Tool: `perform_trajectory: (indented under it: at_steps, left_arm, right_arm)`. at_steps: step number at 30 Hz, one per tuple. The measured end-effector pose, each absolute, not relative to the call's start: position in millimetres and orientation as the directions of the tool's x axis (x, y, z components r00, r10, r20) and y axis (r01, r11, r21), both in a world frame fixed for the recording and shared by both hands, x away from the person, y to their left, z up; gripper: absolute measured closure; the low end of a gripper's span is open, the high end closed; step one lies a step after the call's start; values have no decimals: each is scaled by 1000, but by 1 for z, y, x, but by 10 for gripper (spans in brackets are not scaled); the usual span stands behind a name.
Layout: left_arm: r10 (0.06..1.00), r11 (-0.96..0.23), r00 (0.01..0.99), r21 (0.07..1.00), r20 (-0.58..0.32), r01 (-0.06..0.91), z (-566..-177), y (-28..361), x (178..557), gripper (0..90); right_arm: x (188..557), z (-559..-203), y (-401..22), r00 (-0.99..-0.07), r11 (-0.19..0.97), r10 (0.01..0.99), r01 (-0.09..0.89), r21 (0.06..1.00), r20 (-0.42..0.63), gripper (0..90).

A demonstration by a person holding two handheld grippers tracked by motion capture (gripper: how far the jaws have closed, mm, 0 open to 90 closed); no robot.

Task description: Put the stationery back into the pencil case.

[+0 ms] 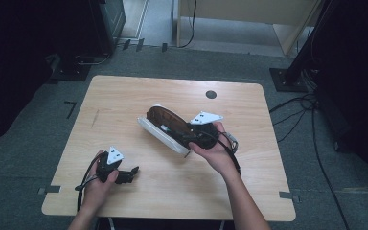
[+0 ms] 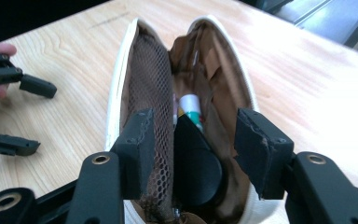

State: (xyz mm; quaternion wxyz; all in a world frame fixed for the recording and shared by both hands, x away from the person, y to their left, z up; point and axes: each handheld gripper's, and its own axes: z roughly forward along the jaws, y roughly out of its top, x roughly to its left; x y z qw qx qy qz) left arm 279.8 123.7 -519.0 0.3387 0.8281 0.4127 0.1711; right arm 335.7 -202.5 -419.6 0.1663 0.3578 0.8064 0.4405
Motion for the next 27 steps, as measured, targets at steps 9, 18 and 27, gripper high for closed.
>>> perform_trajectory:
  at_steps: [9,18,27]
  left_arm:
    - [800,-429,600,702,4,568,-519,124,280,97]
    - [800,-429,600,703,4,567,-519,124,280,97]
    - [801,-429,599,703,4,568,-519,124,280,97]
  right_arm:
    - [327,-407,-220,-642,295,765,409,863,43,321]
    - [318,-403,-239,-566,241,822,439,866,58,138]
    - [308,-411,-261,-524,232,850,463,855,54,0]
